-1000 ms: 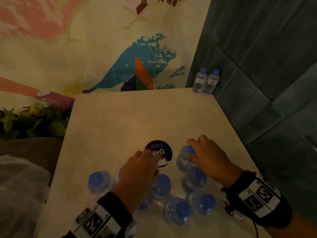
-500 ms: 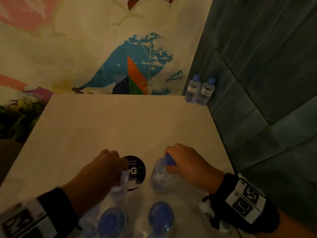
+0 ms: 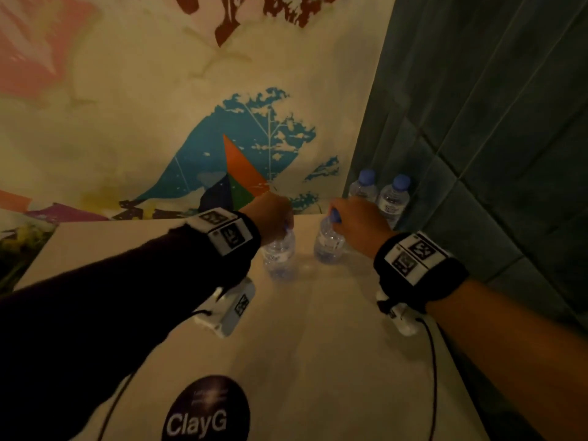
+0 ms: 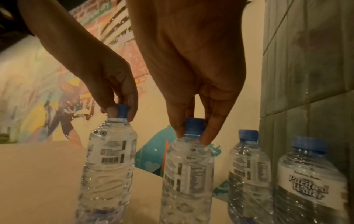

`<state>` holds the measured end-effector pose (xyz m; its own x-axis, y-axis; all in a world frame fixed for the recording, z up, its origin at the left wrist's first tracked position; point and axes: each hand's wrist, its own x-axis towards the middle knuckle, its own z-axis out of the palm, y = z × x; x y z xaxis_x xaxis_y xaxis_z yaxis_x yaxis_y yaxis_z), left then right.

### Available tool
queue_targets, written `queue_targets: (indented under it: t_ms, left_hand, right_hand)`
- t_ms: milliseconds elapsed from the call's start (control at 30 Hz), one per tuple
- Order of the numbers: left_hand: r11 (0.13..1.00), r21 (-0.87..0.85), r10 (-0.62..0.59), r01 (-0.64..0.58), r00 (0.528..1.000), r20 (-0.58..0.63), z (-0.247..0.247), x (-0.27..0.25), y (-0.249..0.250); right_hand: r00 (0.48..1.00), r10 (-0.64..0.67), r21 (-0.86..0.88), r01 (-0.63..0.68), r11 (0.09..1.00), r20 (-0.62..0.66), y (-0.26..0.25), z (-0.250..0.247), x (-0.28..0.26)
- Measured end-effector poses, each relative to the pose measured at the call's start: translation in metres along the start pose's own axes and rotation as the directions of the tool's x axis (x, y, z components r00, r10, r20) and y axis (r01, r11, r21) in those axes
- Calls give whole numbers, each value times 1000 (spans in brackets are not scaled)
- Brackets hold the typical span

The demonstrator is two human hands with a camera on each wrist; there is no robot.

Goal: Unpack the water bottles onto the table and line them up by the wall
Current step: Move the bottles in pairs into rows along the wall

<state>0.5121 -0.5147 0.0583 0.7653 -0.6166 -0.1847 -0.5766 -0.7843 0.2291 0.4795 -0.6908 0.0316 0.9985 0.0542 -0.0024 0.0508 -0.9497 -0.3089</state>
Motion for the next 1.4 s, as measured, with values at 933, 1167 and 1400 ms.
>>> queue_targets:
  t_ms: [933,1167,1400]
  left_hand:
    - [986,-158,-102,52,941,-324,10,62,2]
    - [996,-90,-19,-10,948,-316,-23,-86,-8]
    - [999,-21,-50,47,988,-148,-31,-269,5]
  right_hand:
    - [963,123,-16,-130,991,-238,27,13,30]
    - [982,-2,49,11,999,-187,-30,6,-76]
    - [999,-33,71,32,997,5,-105,-15,-192]
